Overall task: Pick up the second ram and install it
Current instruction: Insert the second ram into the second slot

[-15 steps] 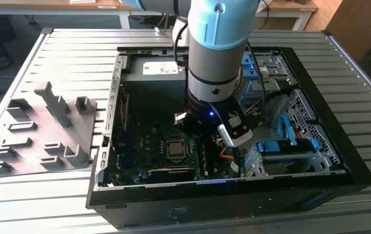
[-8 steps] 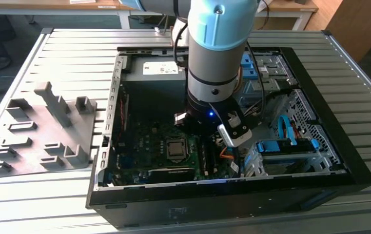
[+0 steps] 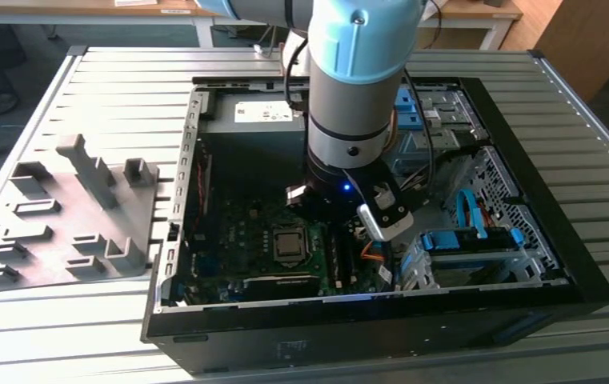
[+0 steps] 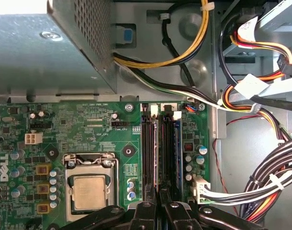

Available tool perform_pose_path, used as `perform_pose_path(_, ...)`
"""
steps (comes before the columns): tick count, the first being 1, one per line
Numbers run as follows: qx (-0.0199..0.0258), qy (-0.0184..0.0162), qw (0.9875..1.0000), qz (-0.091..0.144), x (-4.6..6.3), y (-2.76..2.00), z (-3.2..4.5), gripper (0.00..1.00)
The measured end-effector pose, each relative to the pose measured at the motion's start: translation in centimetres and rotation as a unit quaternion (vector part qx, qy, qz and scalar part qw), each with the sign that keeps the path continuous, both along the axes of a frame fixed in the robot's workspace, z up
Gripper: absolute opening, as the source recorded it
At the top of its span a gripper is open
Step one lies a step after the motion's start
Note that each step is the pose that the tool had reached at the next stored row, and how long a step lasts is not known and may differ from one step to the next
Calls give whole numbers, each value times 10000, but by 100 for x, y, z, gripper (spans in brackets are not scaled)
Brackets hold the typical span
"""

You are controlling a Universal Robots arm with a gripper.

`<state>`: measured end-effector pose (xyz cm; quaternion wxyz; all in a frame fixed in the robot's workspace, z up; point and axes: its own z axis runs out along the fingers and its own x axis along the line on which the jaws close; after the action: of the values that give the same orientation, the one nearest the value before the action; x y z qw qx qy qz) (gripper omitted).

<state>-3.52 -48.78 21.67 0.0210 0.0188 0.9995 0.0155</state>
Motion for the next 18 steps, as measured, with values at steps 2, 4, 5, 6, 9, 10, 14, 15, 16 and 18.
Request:
perform_pose_path(2,0,0,10000,0,0,3,-6,14)
perform_pose_path(4,-2,0,10000,0,0,5,-11,14)
perform_pose_path(5,-3,1,10000,0,0,5,-13,14)
perform_pose_path(6,-5,1,10000,0,0,6,-14,14)
perform_pose_path(9,-6,0,10000,0,0,8,-20,14)
perform_pose_path(10,-6,0,10000,0,0,8,-21,14)
perform_pose_path(14,-16,-2,10000,1,-4,8,-21,14)
perform_pose_path(15,-17,-2,10000,2,-7,8,-21,14)
perform_pose_path(16,-19,-4,10000,3,-10,9,-20,14)
perform_pose_path(18,-20,-6,10000,4,-12,9,-17,14)
